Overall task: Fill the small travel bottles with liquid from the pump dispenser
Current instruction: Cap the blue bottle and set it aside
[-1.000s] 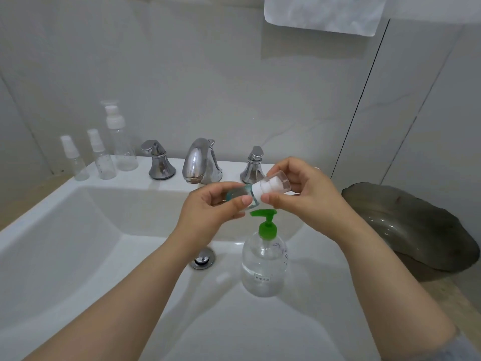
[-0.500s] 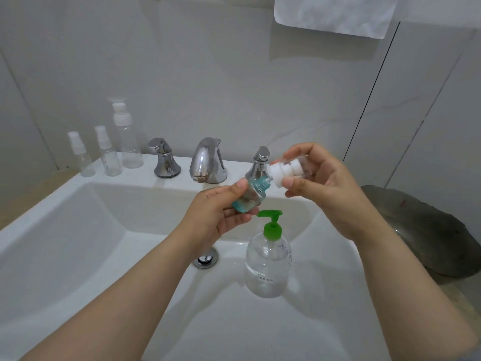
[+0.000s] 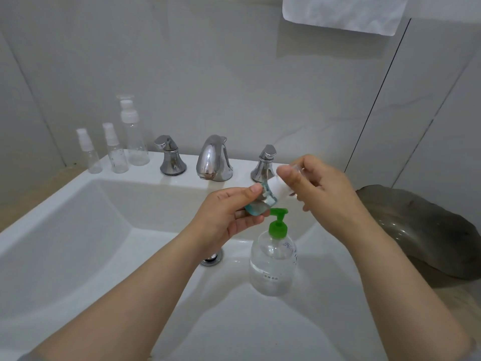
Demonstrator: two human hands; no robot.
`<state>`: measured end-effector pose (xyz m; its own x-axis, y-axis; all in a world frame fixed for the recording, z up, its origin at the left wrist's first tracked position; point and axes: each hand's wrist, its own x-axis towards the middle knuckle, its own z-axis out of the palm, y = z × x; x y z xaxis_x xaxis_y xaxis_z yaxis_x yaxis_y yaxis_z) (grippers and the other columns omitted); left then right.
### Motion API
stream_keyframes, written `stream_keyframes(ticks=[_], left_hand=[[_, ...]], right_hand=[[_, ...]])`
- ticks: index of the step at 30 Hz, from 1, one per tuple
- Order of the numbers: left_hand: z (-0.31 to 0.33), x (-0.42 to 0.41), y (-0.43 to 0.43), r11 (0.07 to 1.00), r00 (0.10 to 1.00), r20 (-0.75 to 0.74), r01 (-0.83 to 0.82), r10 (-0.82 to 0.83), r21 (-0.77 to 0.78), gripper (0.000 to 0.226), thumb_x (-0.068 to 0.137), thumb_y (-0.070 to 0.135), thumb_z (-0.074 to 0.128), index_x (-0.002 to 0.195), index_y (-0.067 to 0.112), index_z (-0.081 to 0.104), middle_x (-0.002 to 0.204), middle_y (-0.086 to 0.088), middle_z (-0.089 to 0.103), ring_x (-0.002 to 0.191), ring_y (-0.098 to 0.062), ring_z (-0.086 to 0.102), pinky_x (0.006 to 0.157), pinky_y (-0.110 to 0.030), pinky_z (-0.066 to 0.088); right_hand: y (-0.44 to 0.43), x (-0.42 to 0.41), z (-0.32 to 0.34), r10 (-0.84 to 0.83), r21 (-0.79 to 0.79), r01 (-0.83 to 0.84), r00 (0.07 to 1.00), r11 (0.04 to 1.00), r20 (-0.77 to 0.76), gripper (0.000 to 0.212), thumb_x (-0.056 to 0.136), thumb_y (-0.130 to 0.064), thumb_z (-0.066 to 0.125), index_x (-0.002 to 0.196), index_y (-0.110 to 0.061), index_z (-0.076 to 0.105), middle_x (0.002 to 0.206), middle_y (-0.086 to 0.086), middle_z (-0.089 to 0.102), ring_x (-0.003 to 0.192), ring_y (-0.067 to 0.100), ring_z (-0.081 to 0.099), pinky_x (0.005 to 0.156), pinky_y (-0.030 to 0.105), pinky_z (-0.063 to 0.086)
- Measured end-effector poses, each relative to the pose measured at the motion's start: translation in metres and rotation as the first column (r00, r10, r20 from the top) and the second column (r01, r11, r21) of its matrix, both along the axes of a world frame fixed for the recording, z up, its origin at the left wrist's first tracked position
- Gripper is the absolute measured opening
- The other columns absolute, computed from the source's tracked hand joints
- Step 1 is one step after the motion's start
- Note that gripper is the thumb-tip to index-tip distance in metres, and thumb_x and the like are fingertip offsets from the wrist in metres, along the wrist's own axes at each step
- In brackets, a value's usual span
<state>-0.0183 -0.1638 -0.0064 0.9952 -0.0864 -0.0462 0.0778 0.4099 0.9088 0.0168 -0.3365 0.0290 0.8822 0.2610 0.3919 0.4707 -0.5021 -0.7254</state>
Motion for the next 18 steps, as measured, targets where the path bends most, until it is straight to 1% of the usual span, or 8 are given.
stream_keyframes(ticks=[4, 6, 7, 9, 12, 15, 16, 18], left_hand=[[0.0, 0.001, 0.001, 1.0, 1.0, -0.006, -0.024, 0.024, -0.018, 0.046, 0.073, 0.031, 0.065, 0.104, -0.002, 0.066, 0.1, -0.018, 0.07, 0.086, -0.021, 0.069, 0.067, -0.021, 0.056], [0.001, 0.001, 0.001, 0.999, 1.0, -0.01, -0.029, 0.028, -0.017, 0.044, 0.073, 0.03, 0.065, 0.103, -0.002, 0.066, 0.098, -0.017, 0.07, 0.085, -0.021, 0.069, 0.066, -0.021, 0.056], [0.001, 0.001, 0.001, 0.999, 1.0, -0.012, -0.027, 0.027, -0.017, 0.044, 0.073, 0.03, 0.065, 0.102, -0.002, 0.066, 0.097, -0.016, 0.07, 0.085, -0.022, 0.069, 0.066, -0.021, 0.056], [0.0, 0.001, 0.001, 1.0, 1.0, -0.01, -0.022, 0.022, -0.012, 0.046, 0.072, 0.03, 0.065, 0.104, -0.003, 0.066, 0.096, -0.016, 0.07, 0.085, -0.023, 0.07, 0.066, -0.021, 0.056], [0.0, 0.001, 0.0, 1.0, 1.0, -0.002, -0.009, 0.009, 0.002, 0.047, 0.072, 0.031, 0.066, 0.105, -0.003, 0.066, 0.096, -0.015, 0.07, 0.087, -0.024, 0.069, 0.067, -0.021, 0.056], [0.0, 0.001, 0.001, 1.0, 1.0, -0.001, -0.02, 0.02, -0.004, 0.047, 0.071, 0.03, 0.066, 0.105, -0.003, 0.066, 0.095, -0.015, 0.07, 0.086, -0.023, 0.069, 0.065, -0.021, 0.055], [0.0, 0.001, 0.001, 1.0, 1.0, -0.001, -0.023, 0.023, -0.005, 0.046, 0.071, 0.03, 0.066, 0.104, -0.003, 0.066, 0.094, -0.014, 0.07, 0.085, -0.023, 0.069, 0.065, -0.021, 0.055], [0.0, 0.002, 0.0, 1.0, 1.0, 0.003, -0.02, 0.02, 0.006, 0.044, 0.07, 0.03, 0.066, 0.1, -0.001, 0.067, 0.092, -0.013, 0.07, 0.084, -0.022, 0.07, 0.065, -0.02, 0.055]], right_hand=[[-0.013, 0.003, 0.006, 0.232, 0.114, -0.217, 0.962, 0.97, -0.143, 0.059, 0.074, -0.04, 0.077, 0.126, -0.039, 0.049, 0.115, -0.013, 0.059, 0.096, 0.007, 0.063, 0.071, 0.028, 0.056], [-0.015, 0.006, 0.005, 0.306, 0.222, -0.271, 0.942, 0.937, -0.137, 0.053, 0.08, -0.013, 0.077, 0.123, -0.031, 0.053, 0.112, -0.004, 0.062, 0.094, 0.014, 0.064, 0.07, 0.029, 0.055], [-0.014, 0.007, 0.004, 0.298, 0.255, -0.262, 0.948, 0.931, -0.115, 0.045, 0.079, -0.014, 0.078, 0.117, -0.027, 0.057, 0.103, -0.001, 0.065, 0.087, 0.015, 0.065, 0.067, 0.029, 0.053], [-0.01, 0.006, 0.002, 0.17, 0.215, -0.149, 0.982, 0.965, -0.079, 0.039, 0.073, -0.045, 0.078, 0.103, -0.025, 0.062, 0.077, 0.0, 0.064, 0.066, 0.014, 0.062, 0.06, 0.03, 0.049], [-0.011, 0.005, 0.002, 0.044, 0.106, -0.034, 0.994, 0.994, -0.095, 0.07, 0.064, -0.077, 0.062, 0.115, -0.029, 0.055, 0.075, -0.002, 0.066, 0.06, 0.006, 0.059, 0.06, 0.027, 0.046], [-0.015, 0.006, 0.004, 0.147, 0.139, -0.138, 0.987, 0.981, -0.062, 0.066, 0.072, -0.042, 0.078, 0.129, -0.036, 0.045, 0.102, -0.009, 0.065, 0.089, 0.006, 0.064, 0.069, 0.027, 0.053], [-0.014, 0.005, 0.004, 0.162, 0.165, -0.153, 0.986, 0.974, -0.042, 0.061, 0.075, -0.031, 0.078, 0.127, -0.033, 0.046, 0.099, -0.007, 0.066, 0.086, 0.007, 0.065, 0.067, 0.027, 0.053], [-0.012, 0.005, 0.004, 0.079, 0.189, -0.072, 0.997, 0.979, -0.026, 0.054, 0.074, -0.046, 0.073, 0.12, -0.029, 0.05, 0.08, -0.003, 0.067, 0.063, 0.008, 0.063, 0.059, 0.023, 0.051]])
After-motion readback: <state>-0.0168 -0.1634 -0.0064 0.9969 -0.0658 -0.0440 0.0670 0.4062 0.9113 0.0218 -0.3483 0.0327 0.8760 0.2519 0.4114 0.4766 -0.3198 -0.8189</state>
